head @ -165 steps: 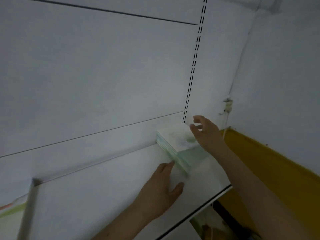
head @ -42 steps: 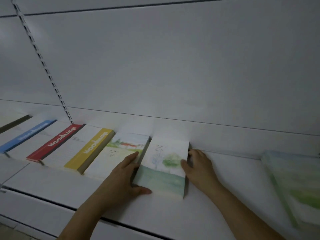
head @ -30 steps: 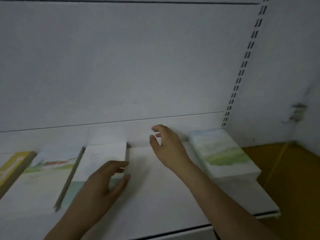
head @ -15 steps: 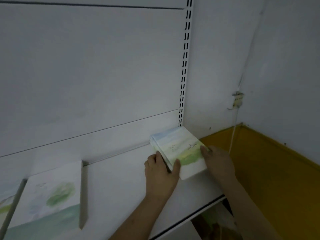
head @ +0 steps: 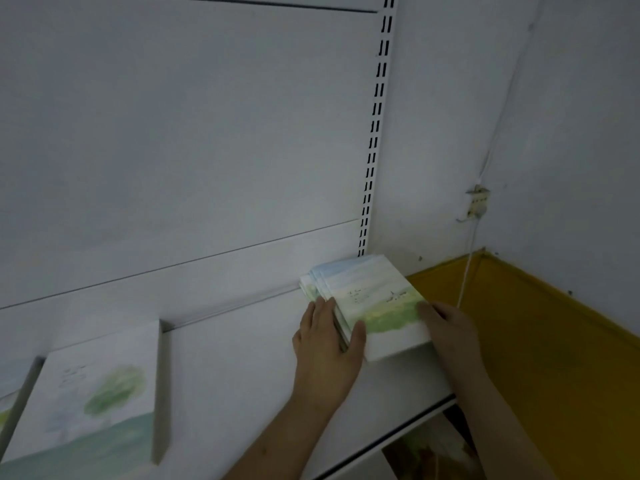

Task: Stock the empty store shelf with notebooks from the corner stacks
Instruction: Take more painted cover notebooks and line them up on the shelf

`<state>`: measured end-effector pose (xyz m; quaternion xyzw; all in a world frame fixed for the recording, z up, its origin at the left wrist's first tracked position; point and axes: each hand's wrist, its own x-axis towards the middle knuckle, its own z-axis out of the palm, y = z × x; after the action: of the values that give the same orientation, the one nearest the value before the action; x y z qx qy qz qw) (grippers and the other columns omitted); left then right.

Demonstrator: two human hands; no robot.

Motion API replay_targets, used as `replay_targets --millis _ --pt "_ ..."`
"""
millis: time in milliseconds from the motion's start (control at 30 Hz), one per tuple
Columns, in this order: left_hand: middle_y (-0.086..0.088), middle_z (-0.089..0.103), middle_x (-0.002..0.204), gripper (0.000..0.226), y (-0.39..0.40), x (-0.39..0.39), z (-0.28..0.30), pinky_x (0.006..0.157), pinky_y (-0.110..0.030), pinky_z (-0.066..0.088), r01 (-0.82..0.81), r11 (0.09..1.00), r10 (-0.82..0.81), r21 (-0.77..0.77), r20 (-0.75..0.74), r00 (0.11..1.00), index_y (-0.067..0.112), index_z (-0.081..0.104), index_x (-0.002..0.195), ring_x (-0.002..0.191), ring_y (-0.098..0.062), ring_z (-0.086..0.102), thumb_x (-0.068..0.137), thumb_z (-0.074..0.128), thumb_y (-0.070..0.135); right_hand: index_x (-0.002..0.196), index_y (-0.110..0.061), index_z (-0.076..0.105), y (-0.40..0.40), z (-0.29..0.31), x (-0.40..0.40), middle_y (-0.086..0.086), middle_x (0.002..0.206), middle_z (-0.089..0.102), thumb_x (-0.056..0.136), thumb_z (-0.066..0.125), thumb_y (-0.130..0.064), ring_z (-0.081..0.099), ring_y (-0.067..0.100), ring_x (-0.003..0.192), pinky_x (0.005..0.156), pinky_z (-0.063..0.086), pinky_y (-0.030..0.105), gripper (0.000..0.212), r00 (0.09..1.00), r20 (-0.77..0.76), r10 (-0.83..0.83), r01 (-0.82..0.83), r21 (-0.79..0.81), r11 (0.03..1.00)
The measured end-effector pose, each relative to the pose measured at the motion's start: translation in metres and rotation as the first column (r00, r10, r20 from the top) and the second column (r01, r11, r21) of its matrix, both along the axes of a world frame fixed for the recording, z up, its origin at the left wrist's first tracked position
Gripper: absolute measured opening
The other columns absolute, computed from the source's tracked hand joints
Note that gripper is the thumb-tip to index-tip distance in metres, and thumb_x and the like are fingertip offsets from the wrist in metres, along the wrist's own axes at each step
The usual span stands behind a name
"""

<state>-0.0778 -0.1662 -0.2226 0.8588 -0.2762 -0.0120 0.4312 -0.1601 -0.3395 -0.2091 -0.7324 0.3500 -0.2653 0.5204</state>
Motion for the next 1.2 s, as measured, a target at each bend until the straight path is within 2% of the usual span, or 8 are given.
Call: replay_targets --millis 300,467,700,833,900,967,1067,1200 --pt "0.005 0.026 0.159 0.081 0.004 -0.002 0.006 0.121 -0.036 -0.006 0.112 0.988 -0.12 0.105 0.076 0.99 0.025 0.03 0.15 0.148 -0.003 0.009 0.082 0.021 0.07 0.074 -0.014 0.052 -0.033 0.026 -0.005 0.001 0.075 0.055 0.09 0.051 -0.056 0.052 0.015 0.068 0.059 0.039 0.029 0.045 0.912 -0.392 0.119 -0.209 -0.194 0.959" --pt "0.005 0.027 0.158 0.087 0.002 -0.006 0.002 0.122 -0.035 0.0 0.175 0.964 -0.212 0.201 0.18 0.96 0.024 0.026 0.151 0.148 -0.004 0.009 0.082 0.017 0.074 0.085 -0.021 0.059 -0.039 0.051 0.002 -0.005 0.083 0.059 0.09 0.042 -0.065 0.056 0.008 0.073 0.057 0.039 0.021 0.047 0.777 -0.557 0.293 -0.355 -0.003 0.935" --pt "0.007 0.032 0.156 0.087 0.001 -0.004 0.001 0.122 -0.036 -0.003 0.131 0.989 -0.14 0.073 0.139 0.98 0.024 0.027 0.15 0.147 -0.005 0.017 0.081 0.017 0.076 0.083 -0.019 0.059 -0.038 0.058 -0.003 -0.002 0.081 0.062 0.094 0.046 -0.052 0.059 0.011 0.077 0.058 0.039 0.013 0.037 0.899 -0.361 0.247 -0.344 -0.234 0.909" --pt "0.007 0.021 0.16 0.089 -0.002 -0.009 0.006 0.119 -0.035 -0.016 0.105 0.988 -0.126 0.112 0.202 0.971 0.021 0.016 0.153 0.149 -0.005 -0.002 0.084 0.016 0.077 0.089 -0.013 0.055 -0.026 0.075 -0.009 0.004 0.079 0.062 0.093 0.039 -0.055 0.06 0.018 0.075 0.069 0.05 0.035 0.045 0.949 -0.258 0.182 -0.298 -0.545 0.783" --pt "0.008 0.025 0.159 0.081 -0.003 -0.007 0.011 0.123 -0.04 0.003 0.137 0.989 -0.132 -0.047 0.1 0.986 0.024 0.023 0.151 0.149 -0.011 0.01 0.087 0.032 0.074 0.082 -0.013 0.05 -0.016 0.085 -0.01 0.006 0.07 0.059 0.092 0.036 -0.054 0.059 0.02 0.065 0.063 0.049 0.039 0.045 0.962 -0.158 0.223 -0.273 -0.596 0.755" --pt "0.01 0.045 0.143 0.051 0.001 -0.007 0.027 0.112 -0.04 0.038 0.149 0.934 -0.185 -0.325 -0.083 0.979 0.033 0.037 0.137 0.135 -0.011 0.042 0.092 0.055 0.051 0.079 -0.014 0.047 -0.007 0.09 -0.009 0.004 0.063 0.052 0.093 0.035 -0.052 0.051 0.016 0.054 0.053 0.043 0.035 0.043 0.965 -0.021 0.26 -0.222 -0.59 0.776" --pt "0.008 0.056 0.128 0.031 0.007 -0.005 0.052 0.092 -0.028 0.053 0.166 0.825 -0.259 -0.54 -0.1 0.961 0.031 0.037 0.122 0.115 -0.007 0.06 0.097 0.054 0.024 0.09 -0.02 0.05 0.009 0.094 -0.009 -0.003 0.059 0.042 0.094 0.03 -0.062 0.043 0.01 0.05 0.048 0.035 0.028 0.046 0.945 0.149 0.292 -0.163 -0.559 0.813" --pt "0.01 0.054 0.126 0.037 0.012 0.003 0.063 0.09 -0.015 0.047 0.252 0.816 -0.265 -0.521 0.05 0.963 0.019 0.034 0.132 0.114 0.0 0.057 0.097 0.045 0.023 0.148 -0.014 0.025 0.03 0.094 -0.006 0.019 0.125 0.054 0.098 0.035 -0.045 0.054 0.027 0.108 0.089 0.045 0.04 0.059 0.925 0.279 0.259 -0.213 -0.185 0.959"
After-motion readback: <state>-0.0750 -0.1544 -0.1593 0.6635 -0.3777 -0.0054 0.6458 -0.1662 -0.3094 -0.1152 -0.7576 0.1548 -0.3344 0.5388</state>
